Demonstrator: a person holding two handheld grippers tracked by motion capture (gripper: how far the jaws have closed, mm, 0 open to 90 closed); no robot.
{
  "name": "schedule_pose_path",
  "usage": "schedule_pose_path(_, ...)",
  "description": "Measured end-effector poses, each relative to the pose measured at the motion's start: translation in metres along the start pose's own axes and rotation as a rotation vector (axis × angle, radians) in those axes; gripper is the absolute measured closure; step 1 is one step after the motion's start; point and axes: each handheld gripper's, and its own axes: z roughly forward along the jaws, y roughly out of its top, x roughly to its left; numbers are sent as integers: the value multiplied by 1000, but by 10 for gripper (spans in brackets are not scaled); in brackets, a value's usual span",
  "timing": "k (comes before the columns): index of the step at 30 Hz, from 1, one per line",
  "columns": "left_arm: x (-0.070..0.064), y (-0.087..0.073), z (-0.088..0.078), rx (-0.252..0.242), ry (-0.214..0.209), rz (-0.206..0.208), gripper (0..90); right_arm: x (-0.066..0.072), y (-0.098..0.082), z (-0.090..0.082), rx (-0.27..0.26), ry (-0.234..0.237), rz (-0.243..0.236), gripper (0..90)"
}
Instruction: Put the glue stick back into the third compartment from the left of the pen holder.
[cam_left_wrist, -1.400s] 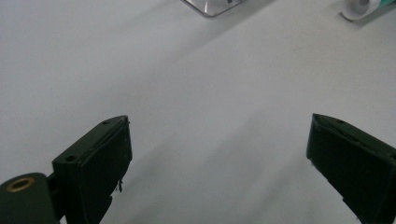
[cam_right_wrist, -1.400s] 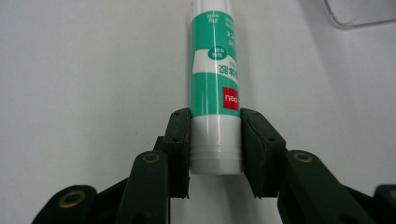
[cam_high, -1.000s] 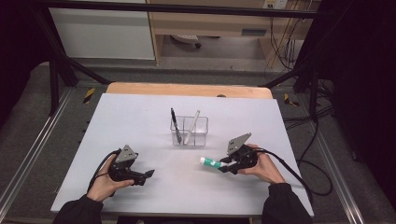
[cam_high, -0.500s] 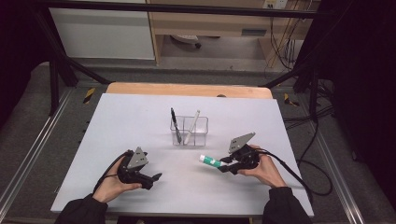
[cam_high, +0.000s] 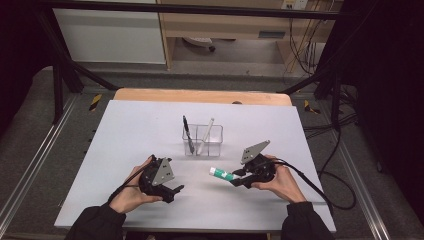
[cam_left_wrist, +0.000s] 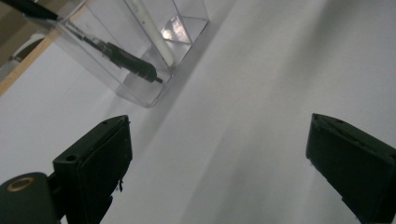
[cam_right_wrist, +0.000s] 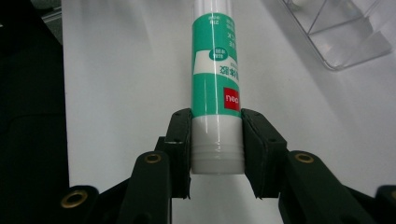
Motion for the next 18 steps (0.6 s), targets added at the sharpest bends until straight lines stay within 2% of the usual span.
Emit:
schedule_pose_path(8, -8, 14, 7, -18, -6, 141, 90, 6, 11, 1, 28, 8, 7, 655)
schedule_pose_path(18, -14, 26, 14, -40, -4, 274, 106, 10, 26, 6, 38, 17, 18, 655)
